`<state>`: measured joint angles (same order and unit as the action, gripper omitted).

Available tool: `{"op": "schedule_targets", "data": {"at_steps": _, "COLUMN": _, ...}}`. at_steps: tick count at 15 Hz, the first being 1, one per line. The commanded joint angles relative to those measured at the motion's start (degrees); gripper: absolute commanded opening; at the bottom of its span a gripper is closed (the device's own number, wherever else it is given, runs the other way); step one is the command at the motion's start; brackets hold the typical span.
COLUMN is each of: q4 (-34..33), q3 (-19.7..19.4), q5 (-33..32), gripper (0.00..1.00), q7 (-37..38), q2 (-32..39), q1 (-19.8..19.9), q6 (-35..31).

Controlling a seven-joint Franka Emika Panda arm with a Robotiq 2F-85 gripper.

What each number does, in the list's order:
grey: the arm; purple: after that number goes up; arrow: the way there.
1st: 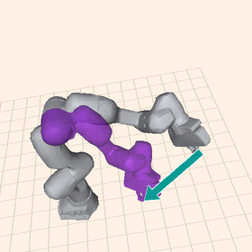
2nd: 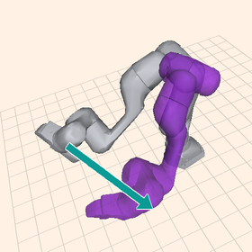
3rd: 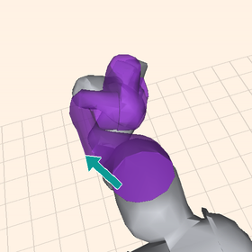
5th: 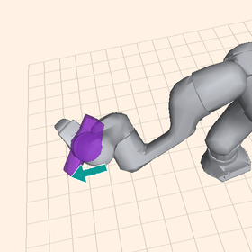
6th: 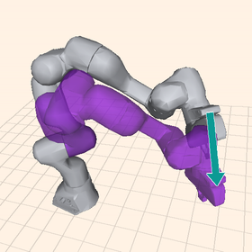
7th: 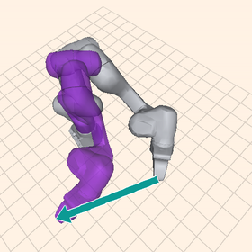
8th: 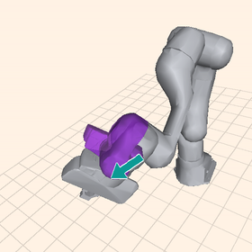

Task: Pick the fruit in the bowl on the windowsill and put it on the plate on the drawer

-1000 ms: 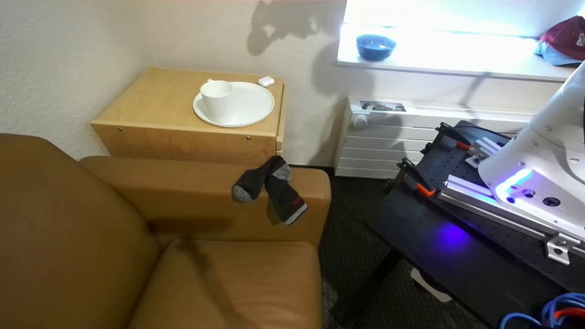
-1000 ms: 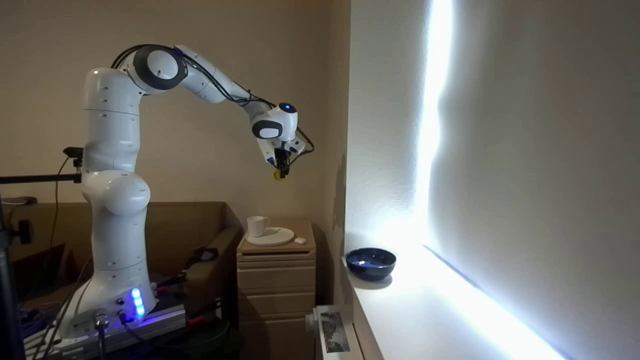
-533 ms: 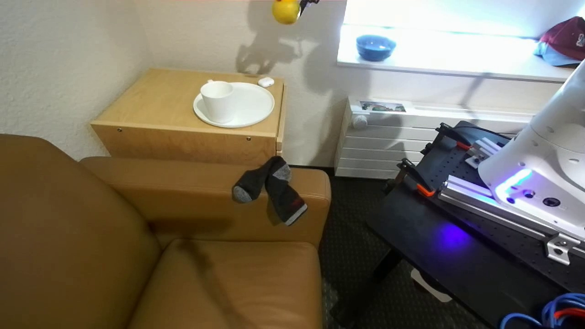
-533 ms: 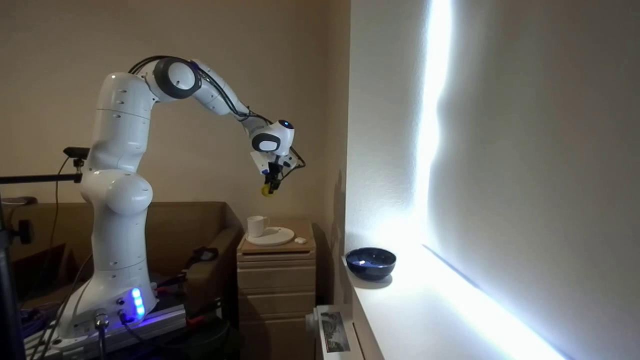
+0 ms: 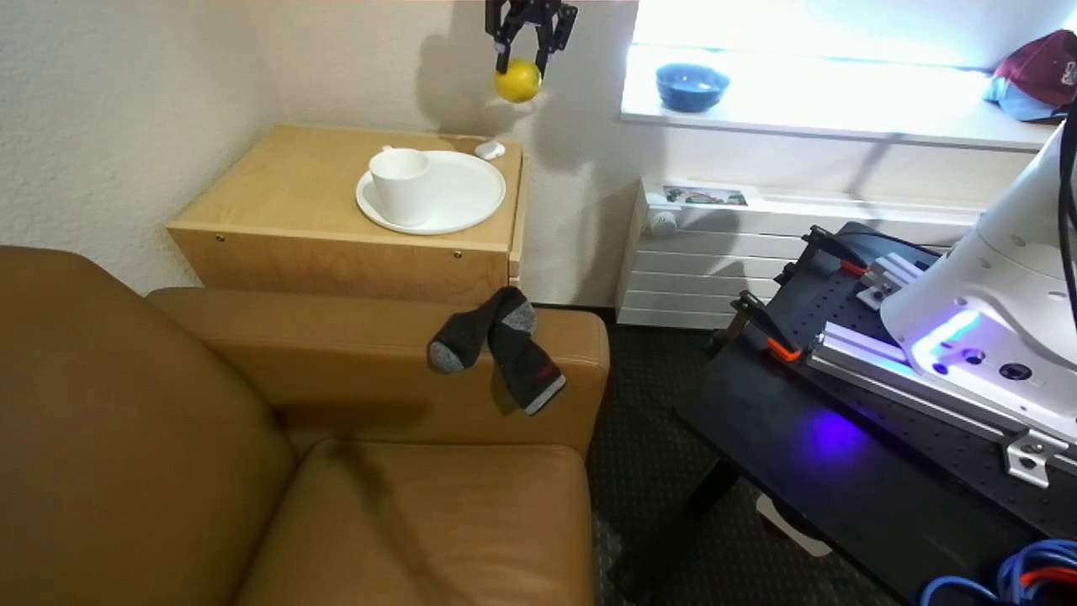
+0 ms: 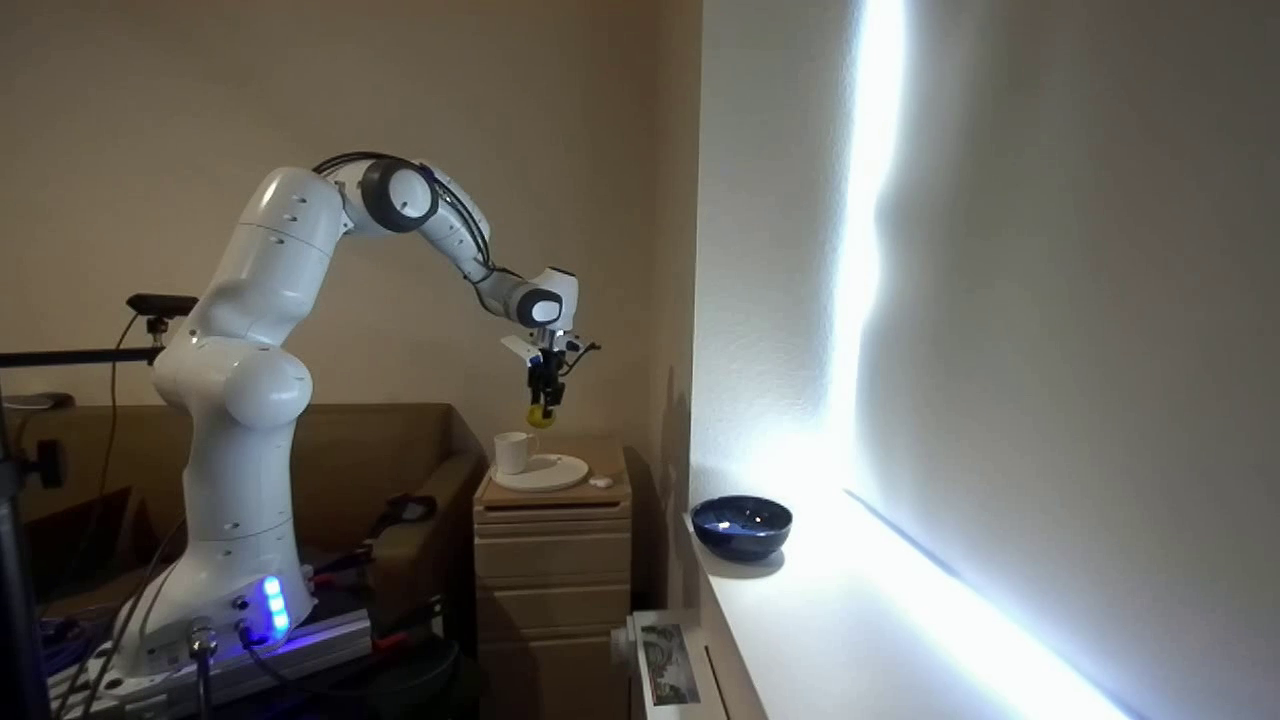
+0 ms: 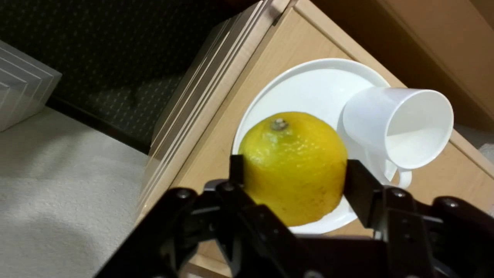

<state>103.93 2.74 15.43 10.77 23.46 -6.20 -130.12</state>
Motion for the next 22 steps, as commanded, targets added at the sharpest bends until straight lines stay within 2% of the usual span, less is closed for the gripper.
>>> {"op": "schedule_targets", "data": {"at_steps": 1, "q4": -0.4, "q3": 0.5, "q5": -0.4, "gripper": 0.66, "q7": 0.2, "q2": 0.0, "q1": 0.6, "q6": 0.1}}
{"op": "schedule_targets", "data": {"at_steps": 2, "q4": -1.0, "q3": 0.6, "q5": -0.3, "gripper": 0.41, "q7": 0.0, "q2": 0.8, "q1": 0.7, "q6": 0.7}}
{"op": "schedule_targets", "data": {"at_steps": 7, "q4": -7.7, "q3": 0.0, "q5": -6.8, "gripper": 0.41, "q7": 4.9, "q2": 8.9, "q1": -3.8, "q6": -1.2}}
{"op": "schedule_targets", "data": {"at_steps": 11, "q4": -15.3, "q3": -1.6, "q5": -14.3, "gripper": 0.41, "q7": 9.1, "q2": 15.5, "q1": -8.0, "q6": -2.4}}
{"op": "schedule_targets", "data": {"at_steps": 13, "q4": -19.0, "q3": -1.1, "q5": -14.5, "gripper": 0.41, "q7": 9.5, "q2": 18.4, "q1": -8.4, "q6": -2.7}}
{"op": "schedule_targets", "data": {"at_steps": 15, "q4": -19.4, "q3": 1.0, "q5": -10.4, "gripper": 0.41, "q7": 8.5, "q2": 18.5, "q1": -6.5, "q6": -5.5}}
{"op": "schedule_targets", "data": {"at_steps": 16, "q4": -17.4, "q3": -0.4, "q5": -12.5, "gripper": 0.66, "q7": 9.1, "q2": 17.7, "q1": -8.0, "q6": -3.9}}
{"op": "schedule_targets", "data": {"at_steps": 18, "q4": -18.5, "q3": -0.1, "q5": -11.4, "gripper": 0.66, "q7": 9.1, "q2": 18.3, "q1": -7.7, "q6": -5.0}}
{"op": "schedule_targets", "data": {"at_steps": 19, "q4": -18.7, "q3": -0.1, "q5": -11.3, "gripper": 0.41, "q7": 9.1, "q2": 18.3, "q1": -7.6, "q6": -5.0}}
{"op": "schedule_targets", "data": {"at_steps": 22, "q4": -21.1, "q3": -0.9, "q5": -12.2, "gripper": 0.41, "q7": 10.9, "q2": 21.8, "q1": -8.8, "q6": -4.9}}
